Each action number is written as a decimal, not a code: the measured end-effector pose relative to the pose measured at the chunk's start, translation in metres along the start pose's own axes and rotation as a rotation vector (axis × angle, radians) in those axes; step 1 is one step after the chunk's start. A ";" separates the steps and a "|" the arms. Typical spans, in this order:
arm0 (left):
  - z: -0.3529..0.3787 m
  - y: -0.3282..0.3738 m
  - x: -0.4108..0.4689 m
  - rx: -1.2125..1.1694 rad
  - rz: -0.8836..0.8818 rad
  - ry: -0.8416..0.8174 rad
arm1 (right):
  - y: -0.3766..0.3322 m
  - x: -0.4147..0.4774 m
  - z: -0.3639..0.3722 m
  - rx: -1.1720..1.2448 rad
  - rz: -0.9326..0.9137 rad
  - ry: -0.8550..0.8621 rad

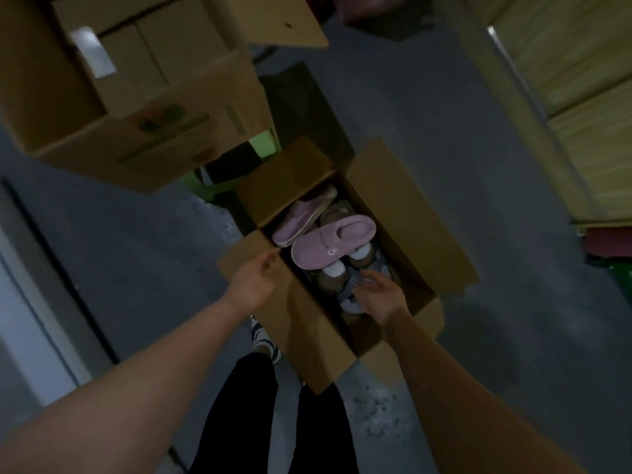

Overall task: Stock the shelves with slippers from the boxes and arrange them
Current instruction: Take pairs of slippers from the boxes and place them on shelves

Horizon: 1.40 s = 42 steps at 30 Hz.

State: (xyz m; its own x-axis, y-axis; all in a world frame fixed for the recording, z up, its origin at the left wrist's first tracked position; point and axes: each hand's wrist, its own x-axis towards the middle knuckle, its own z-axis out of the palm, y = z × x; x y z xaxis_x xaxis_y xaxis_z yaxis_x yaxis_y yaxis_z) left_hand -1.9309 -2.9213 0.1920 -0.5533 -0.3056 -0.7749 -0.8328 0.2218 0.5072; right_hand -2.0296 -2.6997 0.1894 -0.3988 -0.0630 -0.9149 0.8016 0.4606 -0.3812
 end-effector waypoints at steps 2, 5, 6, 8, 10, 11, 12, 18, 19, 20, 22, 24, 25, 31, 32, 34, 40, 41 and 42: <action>0.008 -0.005 0.031 0.057 -0.007 -0.010 | 0.002 0.031 0.010 -0.016 -0.005 0.021; 0.020 -0.012 0.072 0.149 0.022 -0.019 | 0.015 0.075 0.023 -0.079 -0.039 0.050; 0.023 -0.014 0.084 0.183 0.035 -0.023 | 0.021 0.088 0.027 -0.105 -0.044 0.066; 0.029 -0.017 0.108 0.286 0.063 -0.032 | 0.032 0.113 0.033 -0.267 -0.098 0.149; 0.033 -0.023 0.137 0.362 0.112 -0.025 | 0.040 0.133 0.039 -0.444 -0.213 0.232; 0.035 -0.027 0.152 0.386 0.136 -0.022 | 0.042 0.142 0.042 -0.501 -0.297 0.263; 0.037 -0.030 0.167 0.420 0.154 -0.026 | 0.045 0.151 0.045 -0.549 -0.381 0.281; 0.048 -0.029 0.232 0.663 0.294 0.008 | 0.049 0.193 0.064 -0.673 -0.654 0.340; 0.050 -0.029 0.240 0.671 0.318 0.010 | 0.051 0.198 0.067 -0.656 -0.667 0.351; 0.054 -0.028 0.246 0.680 0.335 0.008 | 0.054 0.202 0.069 -0.636 -0.672 0.361; 0.060 -0.028 0.258 0.708 0.322 -0.020 | 0.058 0.209 0.071 -0.603 -0.684 0.376; 0.065 -0.029 0.269 0.741 0.288 -0.049 | 0.061 0.215 0.070 -0.586 -0.707 0.388; 0.067 -0.030 0.275 0.759 0.275 -0.053 | 0.061 0.217 0.069 -0.573 -0.708 0.395; 0.073 -0.013 0.277 0.911 0.156 -0.038 | 0.066 0.212 0.059 -0.560 -0.688 0.431; 0.073 -0.008 0.273 0.968 0.148 -0.037 | 0.065 0.208 0.058 -0.548 -0.680 0.460; 0.074 0.000 0.266 1.079 0.151 -0.055 | 0.066 0.206 0.054 -0.504 -0.677 0.504; 0.078 0.018 0.241 0.995 0.405 0.053 | 0.073 0.200 0.047 -0.565 -0.705 0.492; 0.081 0.019 0.239 0.983 0.416 0.034 | 0.075 0.200 0.044 -0.549 -0.706 0.489; 0.085 0.020 0.238 0.981 0.417 -0.015 | 0.078 0.200 0.041 -0.566 -0.711 0.481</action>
State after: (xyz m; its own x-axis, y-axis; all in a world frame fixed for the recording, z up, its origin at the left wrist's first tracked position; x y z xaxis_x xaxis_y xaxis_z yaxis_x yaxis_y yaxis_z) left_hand -2.0779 -2.9110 -0.0148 -0.7854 -0.0234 -0.6186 -0.1961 0.9572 0.2129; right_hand -2.0287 -2.7124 -0.0290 -0.9352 -0.1804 -0.3047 0.0327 0.8128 -0.5816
